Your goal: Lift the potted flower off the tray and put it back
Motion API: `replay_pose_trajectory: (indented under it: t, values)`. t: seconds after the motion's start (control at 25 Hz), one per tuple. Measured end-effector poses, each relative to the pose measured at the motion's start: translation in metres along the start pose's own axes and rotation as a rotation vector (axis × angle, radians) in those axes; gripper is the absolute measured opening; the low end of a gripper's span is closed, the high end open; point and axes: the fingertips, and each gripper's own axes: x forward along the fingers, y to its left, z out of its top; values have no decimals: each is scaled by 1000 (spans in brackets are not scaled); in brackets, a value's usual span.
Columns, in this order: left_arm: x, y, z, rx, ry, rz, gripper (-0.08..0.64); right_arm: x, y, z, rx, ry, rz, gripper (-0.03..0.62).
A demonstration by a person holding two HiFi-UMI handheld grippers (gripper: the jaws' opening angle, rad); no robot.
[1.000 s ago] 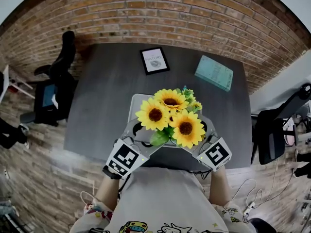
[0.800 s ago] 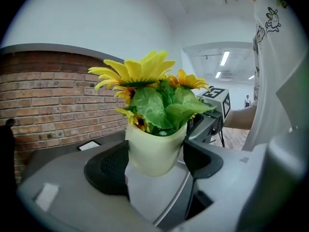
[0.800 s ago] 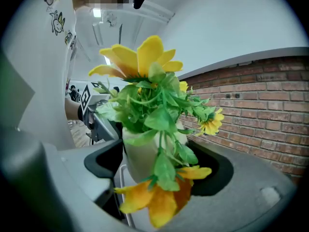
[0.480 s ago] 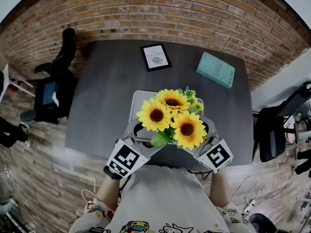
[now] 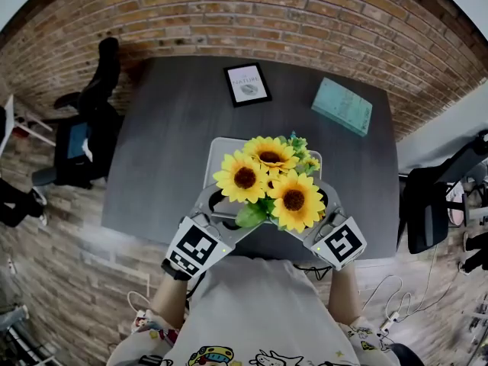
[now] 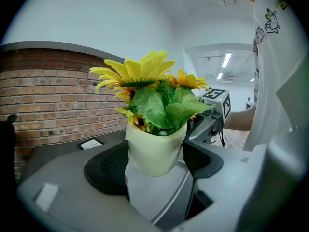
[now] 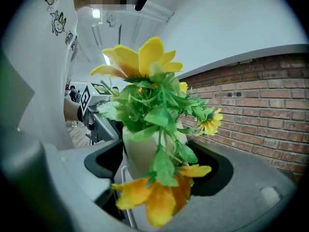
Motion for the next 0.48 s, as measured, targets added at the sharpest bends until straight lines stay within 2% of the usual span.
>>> replay_pose_trajectory:
  t: [0.48]
  values:
    - [-3,0,5,3,-14,-7,373,0,1,6,15,-25,-7,422]
